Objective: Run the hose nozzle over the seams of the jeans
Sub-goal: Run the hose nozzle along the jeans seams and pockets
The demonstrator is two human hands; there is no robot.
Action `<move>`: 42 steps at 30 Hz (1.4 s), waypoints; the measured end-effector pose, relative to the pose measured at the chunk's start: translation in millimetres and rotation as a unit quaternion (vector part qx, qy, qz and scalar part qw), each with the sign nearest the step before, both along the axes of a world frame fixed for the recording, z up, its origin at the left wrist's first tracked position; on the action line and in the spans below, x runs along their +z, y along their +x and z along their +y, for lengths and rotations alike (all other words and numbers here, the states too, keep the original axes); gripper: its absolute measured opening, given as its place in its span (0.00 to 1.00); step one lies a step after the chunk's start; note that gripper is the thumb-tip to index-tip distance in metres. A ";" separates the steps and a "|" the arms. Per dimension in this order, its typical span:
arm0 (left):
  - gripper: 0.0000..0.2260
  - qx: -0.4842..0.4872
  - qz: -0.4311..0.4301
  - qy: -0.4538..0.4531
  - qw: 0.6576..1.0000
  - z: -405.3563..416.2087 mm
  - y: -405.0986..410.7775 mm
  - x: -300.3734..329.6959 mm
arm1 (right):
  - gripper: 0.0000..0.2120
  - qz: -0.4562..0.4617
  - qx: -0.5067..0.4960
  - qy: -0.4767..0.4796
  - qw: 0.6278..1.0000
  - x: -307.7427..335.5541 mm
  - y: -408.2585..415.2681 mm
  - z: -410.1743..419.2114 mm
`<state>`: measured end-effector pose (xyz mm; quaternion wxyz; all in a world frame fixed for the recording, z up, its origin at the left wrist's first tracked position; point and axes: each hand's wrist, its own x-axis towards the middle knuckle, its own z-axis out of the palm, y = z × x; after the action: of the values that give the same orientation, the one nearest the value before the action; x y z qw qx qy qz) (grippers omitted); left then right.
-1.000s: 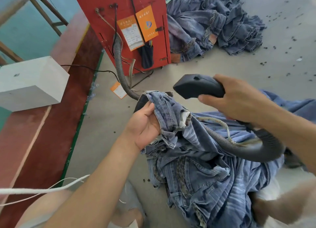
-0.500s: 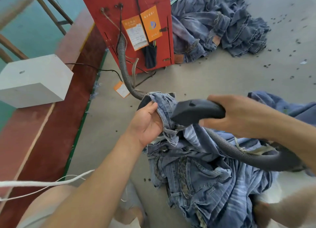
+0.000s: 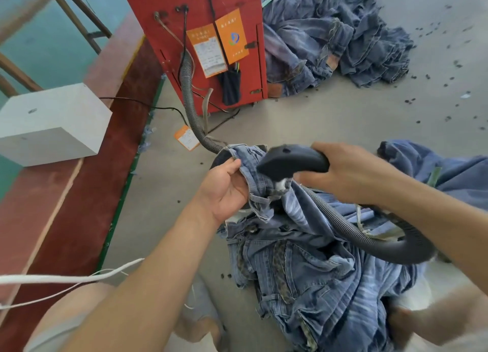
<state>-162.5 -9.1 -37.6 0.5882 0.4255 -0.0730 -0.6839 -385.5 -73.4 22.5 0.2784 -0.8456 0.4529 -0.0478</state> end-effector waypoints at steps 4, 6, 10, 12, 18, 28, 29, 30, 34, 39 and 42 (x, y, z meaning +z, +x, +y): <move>0.20 -0.014 0.013 0.005 1.000 0.6 0.3 4.1 | 0.11 -0.046 -0.046 -0.021 0.998 6.3 -10.8 -11.4; 0.21 -0.007 0.031 0.001 1.000 0.2 0.8 5.9 | 0.12 -0.036 0.015 0.006 0.999 11.7 -20.4 -5.6; 0.17 -0.001 0.049 -0.006 0.999 -1.4 -0.1 6.3 | 0.10 -0.015 0.063 0.007 0.998 2.5 -4.8 7.1; 0.16 -0.007 0.071 -0.019 0.997 -1.4 -1.2 4.3 | 0.09 -0.039 -0.009 -0.017 0.999 -1.0 1.6 -3.0; 0.25 -0.038 0.109 -0.078 0.990 0.8 0.6 4.5 | 0.09 -0.069 -0.004 0.014 0.998 9.8 -25.4 -14.3; 0.26 -0.064 0.135 -0.100 0.984 -2.7 -2.6 -7.5 | 0.13 -0.080 -0.087 -0.014 0.993 -11.2 -1.2 -3.5; 0.26 -0.063 0.142 -0.104 0.982 -3.2 -3.3 -7.6 | 0.14 -0.090 -0.107 0.006 0.990 -11.6 -4.8 -3.9; 0.26 -0.063 0.146 -0.108 0.981 -3.4 -4.7 -7.2 | 0.14 -0.098 -0.119 0.029 0.988 -12.7 -7.9 -2.2; 0.28 -0.067 0.179 -0.117 0.975 -3.8 -25.5 -0.6 | 0.15 -0.165 -0.183 0.109 0.963 -26.6 -5.3 8.7; 0.24 -0.039 0.184 -0.135 0.973 -9.9 -54.5 6.8 | 0.23 -0.188 -0.220 0.104 0.952 -26.4 1.7 6.7; 0.24 -0.064 0.143 -0.149 0.976 -11.8 -60.3 10.7 | 0.24 -0.152 -0.218 0.108 0.958 -26.9 1.9 5.6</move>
<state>-222.8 -20.9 -26.8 0.6046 0.2258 -0.1161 -0.7550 -383.6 -67.8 -4.4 0.4162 -0.6744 0.5808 -0.1862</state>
